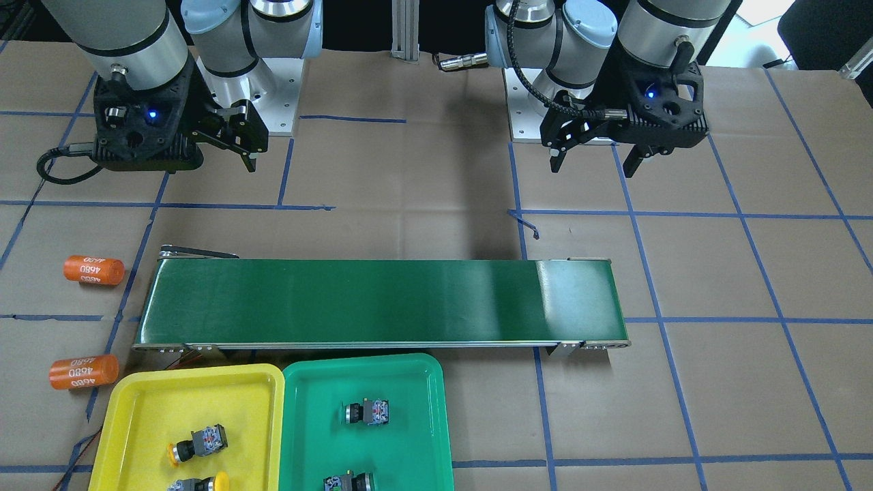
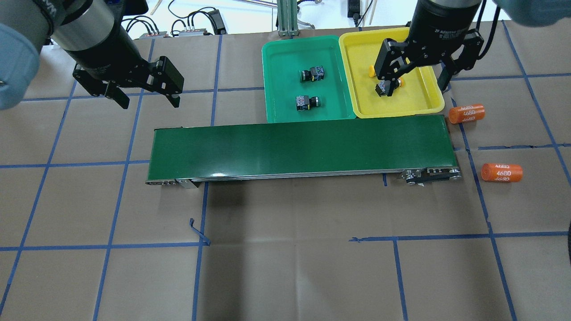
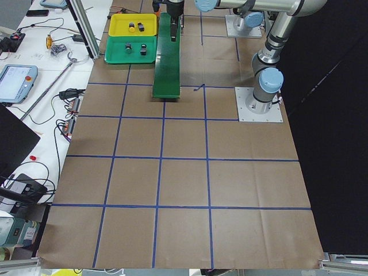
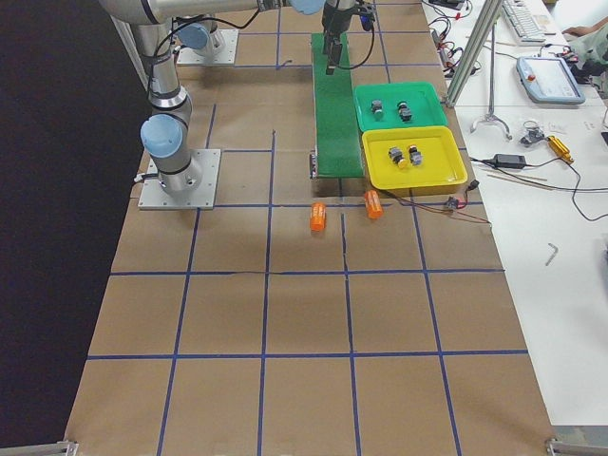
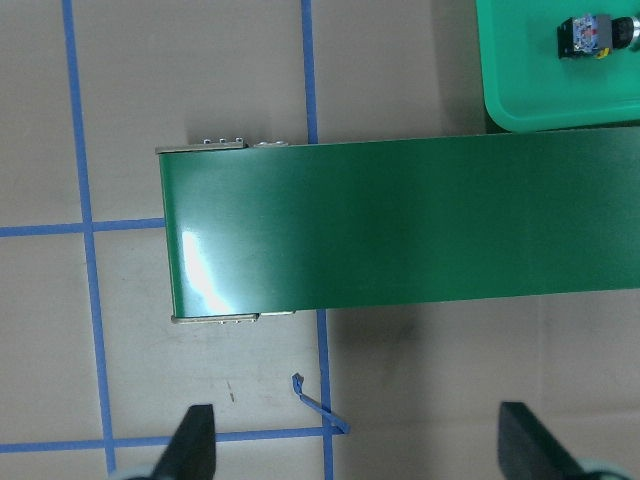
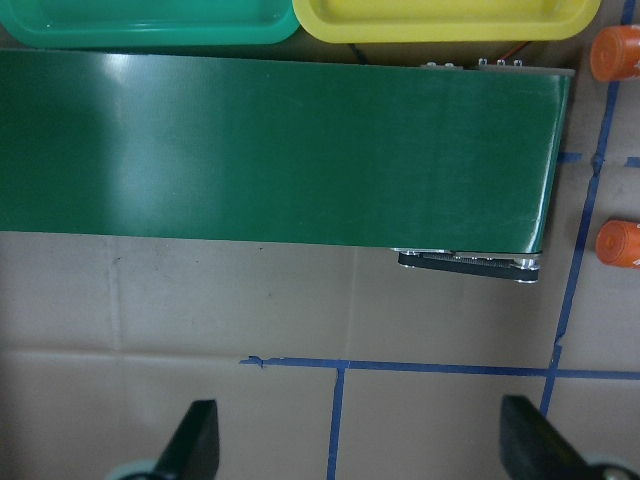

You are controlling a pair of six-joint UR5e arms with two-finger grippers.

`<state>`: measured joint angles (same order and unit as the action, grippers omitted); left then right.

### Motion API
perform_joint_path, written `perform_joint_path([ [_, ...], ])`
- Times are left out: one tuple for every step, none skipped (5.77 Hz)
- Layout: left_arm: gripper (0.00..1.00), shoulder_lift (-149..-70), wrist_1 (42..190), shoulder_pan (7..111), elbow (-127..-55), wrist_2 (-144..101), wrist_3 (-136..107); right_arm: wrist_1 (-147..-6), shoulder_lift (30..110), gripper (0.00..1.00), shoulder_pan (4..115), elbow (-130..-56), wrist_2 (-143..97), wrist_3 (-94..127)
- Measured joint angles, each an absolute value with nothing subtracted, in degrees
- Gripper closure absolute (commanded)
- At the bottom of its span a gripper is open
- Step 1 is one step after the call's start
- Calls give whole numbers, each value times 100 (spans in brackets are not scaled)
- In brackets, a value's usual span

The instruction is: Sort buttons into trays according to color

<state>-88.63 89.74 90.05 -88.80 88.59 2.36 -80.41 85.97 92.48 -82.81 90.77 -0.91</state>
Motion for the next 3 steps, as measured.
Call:
perform_joint_path([
  [1, -8861, 8974, 9005, -8881, 8859, 240, -8230, 8695, 0, 9198, -8463, 9090, -102],
  [1, -8860, 8974, 9003, -8879, 8859, 244, -8379, 8726, 0, 9161, -8528, 9109, -111],
  [1, -8860, 8974, 8997, -8878, 8862, 246, -8430, 8737, 0, 9146, -8550, 9105, -113],
])
